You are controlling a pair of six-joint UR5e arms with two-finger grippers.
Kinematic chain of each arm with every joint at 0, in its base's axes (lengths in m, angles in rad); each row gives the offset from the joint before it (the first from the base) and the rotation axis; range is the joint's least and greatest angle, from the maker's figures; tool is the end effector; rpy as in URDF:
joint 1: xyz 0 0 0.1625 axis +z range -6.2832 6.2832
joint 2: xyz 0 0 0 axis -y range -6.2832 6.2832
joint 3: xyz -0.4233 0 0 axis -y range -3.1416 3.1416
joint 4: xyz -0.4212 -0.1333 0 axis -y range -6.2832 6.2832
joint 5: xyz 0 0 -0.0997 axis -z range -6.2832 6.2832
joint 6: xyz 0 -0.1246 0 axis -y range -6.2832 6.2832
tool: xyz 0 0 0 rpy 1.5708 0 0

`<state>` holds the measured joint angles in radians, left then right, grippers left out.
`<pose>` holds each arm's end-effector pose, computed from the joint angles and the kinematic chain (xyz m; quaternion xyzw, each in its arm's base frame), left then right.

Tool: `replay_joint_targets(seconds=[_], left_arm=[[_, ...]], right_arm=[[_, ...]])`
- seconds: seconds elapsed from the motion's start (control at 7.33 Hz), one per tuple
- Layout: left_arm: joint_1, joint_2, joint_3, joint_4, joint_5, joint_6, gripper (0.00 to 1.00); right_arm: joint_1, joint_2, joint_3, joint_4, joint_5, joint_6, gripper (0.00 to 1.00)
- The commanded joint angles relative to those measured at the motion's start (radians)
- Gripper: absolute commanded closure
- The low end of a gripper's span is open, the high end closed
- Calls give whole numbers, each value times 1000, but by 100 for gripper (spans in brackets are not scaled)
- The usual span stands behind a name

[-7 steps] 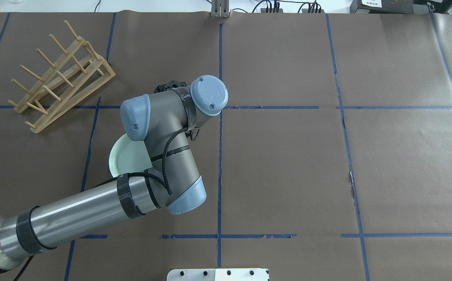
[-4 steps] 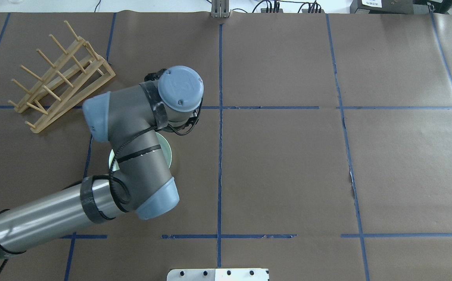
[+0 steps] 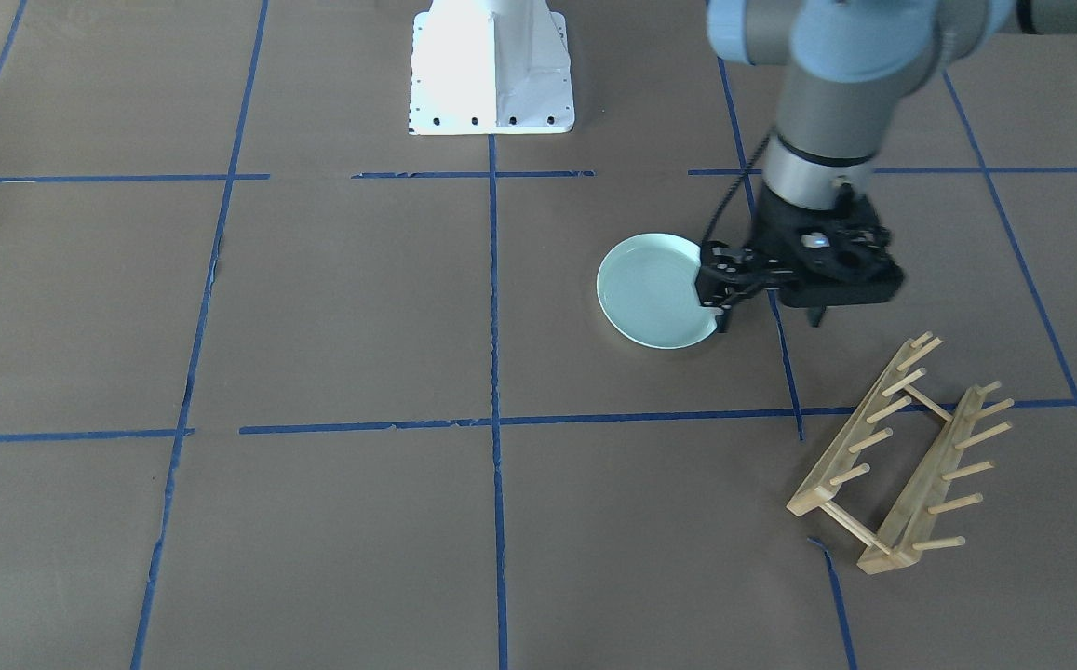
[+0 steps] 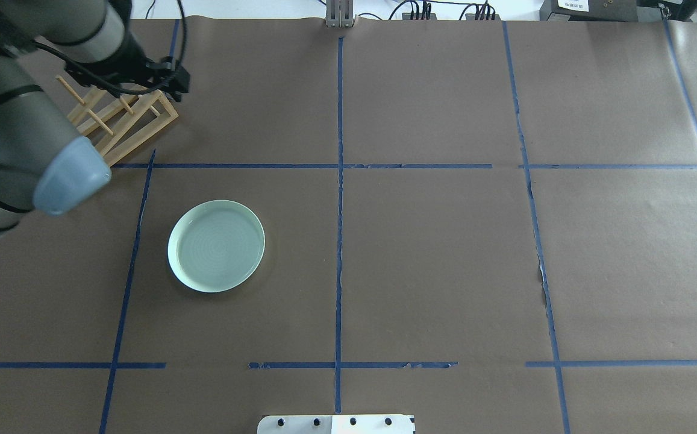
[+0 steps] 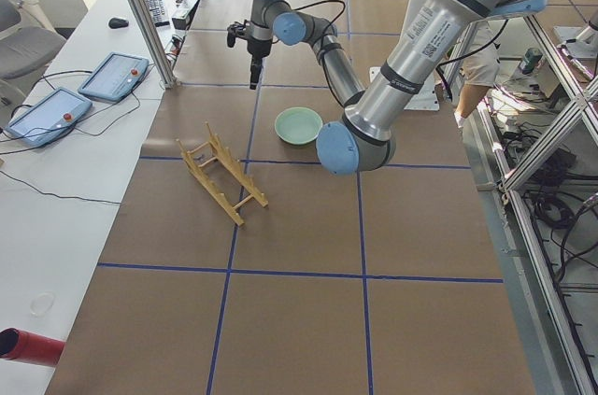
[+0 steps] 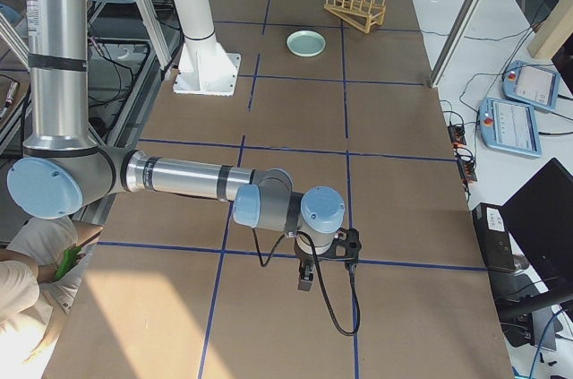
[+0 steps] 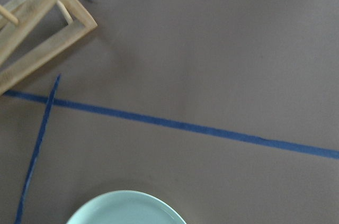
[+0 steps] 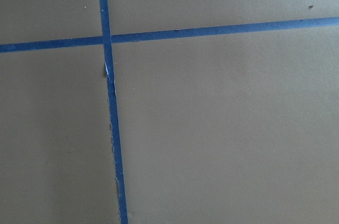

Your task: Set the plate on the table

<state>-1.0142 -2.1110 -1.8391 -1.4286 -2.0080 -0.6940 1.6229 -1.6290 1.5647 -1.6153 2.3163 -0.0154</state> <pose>0.2786 -0.6001 0.2480 0.1389 0.3530 0.0074 0.9252 0.0740 -0.4817 0.7140 -0.0383 -0.3651 0.0369 0.9294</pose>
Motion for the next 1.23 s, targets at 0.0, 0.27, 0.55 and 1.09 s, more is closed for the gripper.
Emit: replay_joint_targets(seconds=[0.0, 0.27, 0.55, 1.09], left_arm=[[-285, 199, 12, -46, -133, 520, 0], [-465, 317, 96, -47, -138, 825, 0], [-506, 503, 136, -53, -224, 832, 0], [-596, 577, 175, -94, -441, 838, 0]], right_arm=[[0, 0, 0, 0, 0, 0, 0], [0, 0, 0, 0, 0, 0, 0], [0, 0, 0, 0, 0, 0, 0], [0, 0, 0, 0, 0, 0, 0]])
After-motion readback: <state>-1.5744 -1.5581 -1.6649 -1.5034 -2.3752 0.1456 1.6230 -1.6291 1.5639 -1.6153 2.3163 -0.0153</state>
